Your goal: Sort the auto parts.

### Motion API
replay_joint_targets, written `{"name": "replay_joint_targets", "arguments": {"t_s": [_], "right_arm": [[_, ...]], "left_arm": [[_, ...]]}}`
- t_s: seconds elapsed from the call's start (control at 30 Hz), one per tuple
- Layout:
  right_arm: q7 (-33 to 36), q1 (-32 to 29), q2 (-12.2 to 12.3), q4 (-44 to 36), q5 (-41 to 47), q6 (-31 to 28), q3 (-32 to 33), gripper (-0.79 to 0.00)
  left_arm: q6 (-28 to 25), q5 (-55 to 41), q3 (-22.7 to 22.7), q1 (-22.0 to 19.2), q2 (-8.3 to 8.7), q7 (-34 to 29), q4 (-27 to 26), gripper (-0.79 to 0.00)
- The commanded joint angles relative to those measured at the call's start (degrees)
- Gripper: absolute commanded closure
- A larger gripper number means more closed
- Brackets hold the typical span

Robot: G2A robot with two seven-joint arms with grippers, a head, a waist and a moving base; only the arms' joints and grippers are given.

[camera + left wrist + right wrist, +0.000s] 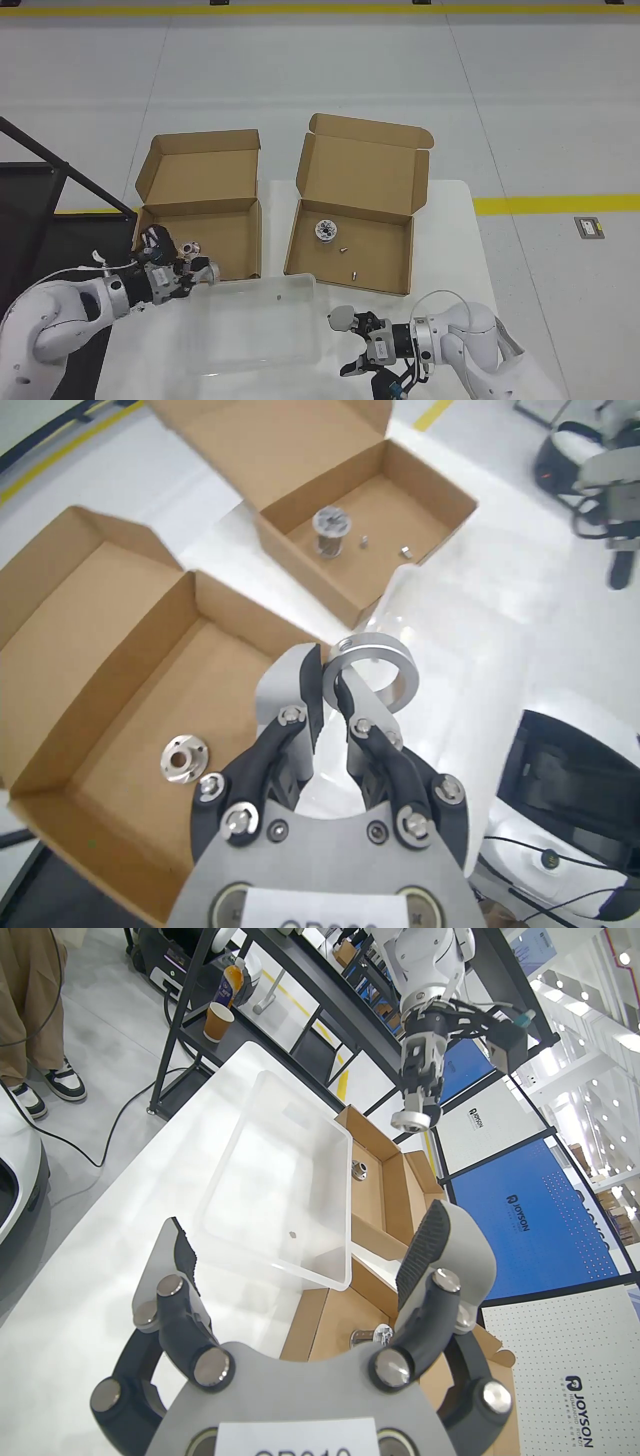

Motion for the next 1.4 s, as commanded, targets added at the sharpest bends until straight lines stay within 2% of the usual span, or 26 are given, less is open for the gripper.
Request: {"name": "replay_joint_targets", "arguments": {"t_s": [0.0, 0.13, 0.43, 0.63, 0.8, 0.83, 0.93, 0.97, 1.0, 1.1, 1.2, 1.3, 1.37], "right_arm": [[0.0, 0.0, 0.0, 0.0, 0.0, 0.0, 0.0, -0.785], [0.0, 0.0, 0.0, 0.0, 0.0, 0.0, 0.0, -0.785], [0.0, 0.0, 0.0, 0.0, 0.0, 0.0, 0.0, -0.785], [0.0, 0.0, 0.0, 0.0, 0.0, 0.0, 0.0, -0.785], [0.0, 0.0, 0.0, 0.0, 0.0, 0.0, 0.0, -0.785], [0.0, 0.0, 0.0, 0.0, 0.0, 0.0, 0.0, -0.785], [0.0, 0.0, 0.0, 0.0, 0.0, 0.0, 0.0, -0.785], [0.0, 0.0, 0.0, 0.0, 0.0, 0.0, 0.0, -0.785], [0.0, 0.0, 0.0, 0.0, 0.0, 0.0, 0.0, -0.785], [0.0, 0.0, 0.0, 0.0, 0.0, 0.0, 0.0, -0.785], [0.0, 0.0, 0.0, 0.0, 0.0, 0.0, 0.0, -0.785], [0.0, 0.0, 0.0, 0.0, 0.0, 0.0, 0.0, -0.785], [0.0, 0.0, 0.0, 0.0, 0.0, 0.0, 0.0, -0.785]], "left_arm": [[4.3, -0.3, 2.4, -2.1, -0.67, -2.3, 1.9, 0.0], [11.4, 1.1, 7.3, -7.6, -2.33, -5.3, 6.2, 0.0], [19.7, 4.1, 18.9, -19.8, -6.97, -11.0, 17.1, 0.0], [24.9, 8.9, 25.3, -25.2, -10.14, -13.5, 22.8, 0.0], [26.8, 10.5, 29.2, -28.3, -12.67, -15.1, 26.8, -0.018], [26.9, 10.8, 29.7, -28.8, -13.13, -15.2, 27.6, -0.083], [26.7, 11.1, 30.8, -29.9, -14.29, -14.8, 29.7, -0.403], [26.7, 11.1, 31.0, -30.2, -14.6, -14.6, 30.1, -0.646], [26.4, 10.7, 30.9, -30.4, -14.86, -14.2, 30.4, -0.785], [25.5, 10.0, 29.7, -30.4, -15.07, -12.5, 30.2, -0.785], [24.7, 9.7, 27.6, -29.2, -14.61, -11.0, 28.2, -0.785], [23.7, 9.4, 24.0, -26.1, -13.49, -9.3, 23.5, -0.785], [21.8, 8.3, 20.1, -22.3, -12.19, -7.6, 18.3, -0.785]]}}
